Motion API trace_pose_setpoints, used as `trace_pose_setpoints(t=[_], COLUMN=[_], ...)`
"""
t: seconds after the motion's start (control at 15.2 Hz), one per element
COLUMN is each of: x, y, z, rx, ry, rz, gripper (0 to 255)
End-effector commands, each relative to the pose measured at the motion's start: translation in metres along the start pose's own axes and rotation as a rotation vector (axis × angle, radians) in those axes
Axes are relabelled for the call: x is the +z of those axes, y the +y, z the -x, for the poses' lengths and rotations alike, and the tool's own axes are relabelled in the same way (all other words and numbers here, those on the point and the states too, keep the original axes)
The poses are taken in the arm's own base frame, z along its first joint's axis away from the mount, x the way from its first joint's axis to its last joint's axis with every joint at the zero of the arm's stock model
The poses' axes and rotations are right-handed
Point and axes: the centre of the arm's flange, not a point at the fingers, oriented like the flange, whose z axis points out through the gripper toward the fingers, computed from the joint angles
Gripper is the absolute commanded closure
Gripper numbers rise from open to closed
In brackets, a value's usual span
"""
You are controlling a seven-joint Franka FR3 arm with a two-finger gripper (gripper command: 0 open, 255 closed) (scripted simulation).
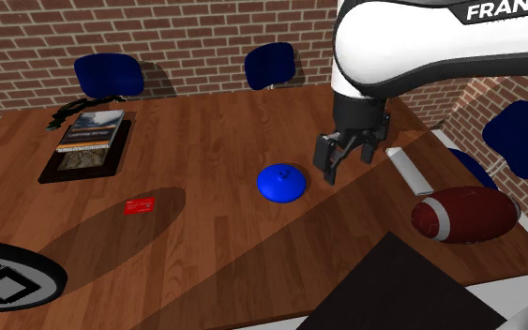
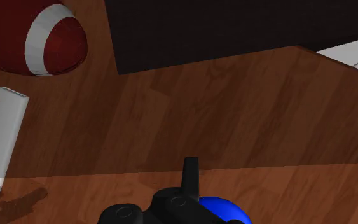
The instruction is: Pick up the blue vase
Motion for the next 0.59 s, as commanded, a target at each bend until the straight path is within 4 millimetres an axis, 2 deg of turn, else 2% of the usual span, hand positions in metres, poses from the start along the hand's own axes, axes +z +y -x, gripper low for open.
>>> trace_pose_setpoints(t=[0.0,0.53], x=[0.017,0.074], y=[0.004,0.021], z=[-0.021,-0.102], rx=[-0.012,-0.06], ry=[0.015,0.062], rz=[-0.006,-0.032], gripper=[0,0])
